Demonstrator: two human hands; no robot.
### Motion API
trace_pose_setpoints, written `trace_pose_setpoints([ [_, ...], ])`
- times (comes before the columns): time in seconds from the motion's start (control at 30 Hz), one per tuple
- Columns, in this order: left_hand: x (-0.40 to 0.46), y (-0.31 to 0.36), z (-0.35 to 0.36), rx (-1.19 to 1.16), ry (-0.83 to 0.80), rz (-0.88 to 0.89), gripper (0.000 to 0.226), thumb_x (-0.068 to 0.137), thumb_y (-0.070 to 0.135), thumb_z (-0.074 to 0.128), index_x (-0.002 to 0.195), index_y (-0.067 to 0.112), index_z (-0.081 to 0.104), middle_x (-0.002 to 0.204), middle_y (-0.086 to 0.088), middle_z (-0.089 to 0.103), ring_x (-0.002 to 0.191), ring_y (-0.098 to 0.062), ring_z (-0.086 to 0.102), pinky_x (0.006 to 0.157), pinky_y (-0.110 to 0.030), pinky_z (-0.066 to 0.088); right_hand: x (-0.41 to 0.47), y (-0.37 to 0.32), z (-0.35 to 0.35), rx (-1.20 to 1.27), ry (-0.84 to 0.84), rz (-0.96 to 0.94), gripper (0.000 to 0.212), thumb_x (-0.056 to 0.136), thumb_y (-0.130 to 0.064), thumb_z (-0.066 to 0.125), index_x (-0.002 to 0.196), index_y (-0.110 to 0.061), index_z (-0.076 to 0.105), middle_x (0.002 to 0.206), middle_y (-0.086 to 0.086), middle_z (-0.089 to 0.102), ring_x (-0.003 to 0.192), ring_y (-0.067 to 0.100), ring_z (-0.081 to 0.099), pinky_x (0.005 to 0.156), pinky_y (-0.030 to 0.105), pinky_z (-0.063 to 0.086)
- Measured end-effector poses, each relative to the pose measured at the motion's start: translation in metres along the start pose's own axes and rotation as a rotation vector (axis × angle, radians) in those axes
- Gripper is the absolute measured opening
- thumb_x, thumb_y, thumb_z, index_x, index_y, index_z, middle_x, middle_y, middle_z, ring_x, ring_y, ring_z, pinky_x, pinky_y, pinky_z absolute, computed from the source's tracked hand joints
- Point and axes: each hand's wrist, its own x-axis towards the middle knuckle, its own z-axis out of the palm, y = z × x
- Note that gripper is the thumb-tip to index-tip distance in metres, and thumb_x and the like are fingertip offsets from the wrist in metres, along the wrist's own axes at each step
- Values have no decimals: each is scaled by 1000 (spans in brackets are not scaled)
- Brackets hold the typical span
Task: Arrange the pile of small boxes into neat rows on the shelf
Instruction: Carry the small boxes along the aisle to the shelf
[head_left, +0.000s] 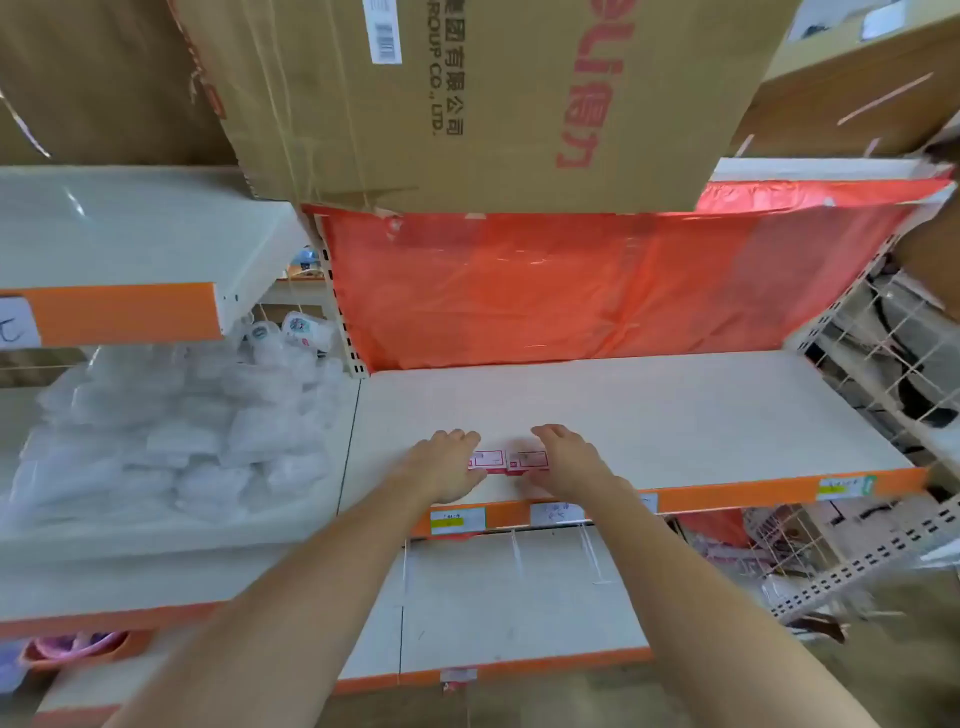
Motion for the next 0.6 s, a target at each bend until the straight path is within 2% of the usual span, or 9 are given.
trace_pose_setpoints([
  [0.13, 23, 3, 8, -6, -57, -20, 66, 97, 44, 54, 151, 18, 29, 150, -7, 39, 133, -30, 38, 104, -45, 40, 23, 12, 0, 1, -88, -12, 75, 80, -46, 75, 142, -19, 43, 140, 6, 47, 127, 29, 43, 106, 40, 37],
  [0.23, 38, 3, 16, 15, -79, -10, 70, 94, 43, 60, 152, 17, 29, 147, -7, 39, 131, -29, 39, 104, -43, 40, 36, 20, 5, -58, -131, -54, 68, 78, -47, 76, 136, -22, 49, 126, 6, 51, 116, 30, 43, 100, 38, 40],
  [0.43, 55, -2, 31, 9, -57, -47, 53, 91, 33, 66, 138, 15, 47, 129, -8, 44, 116, -29, 45, 98, -43, 42, 56, 33, 14, 36, -174, -99, 50, 84, -33, 71, 130, -22, 53, 123, 7, 49, 117, 28, 41, 99, 37, 41],
  [0.6, 61, -7, 36, 24, -1, -110, 46, 93, 34, 63, 131, 14, 46, 126, -9, 44, 113, -29, 44, 96, -41, 40, 71, 31, 14, 9, -159, -122, 49, 89, -31, 64, 133, -18, 48, 126, 11, 46, 118, 31, 41, 100, 39, 42],
])
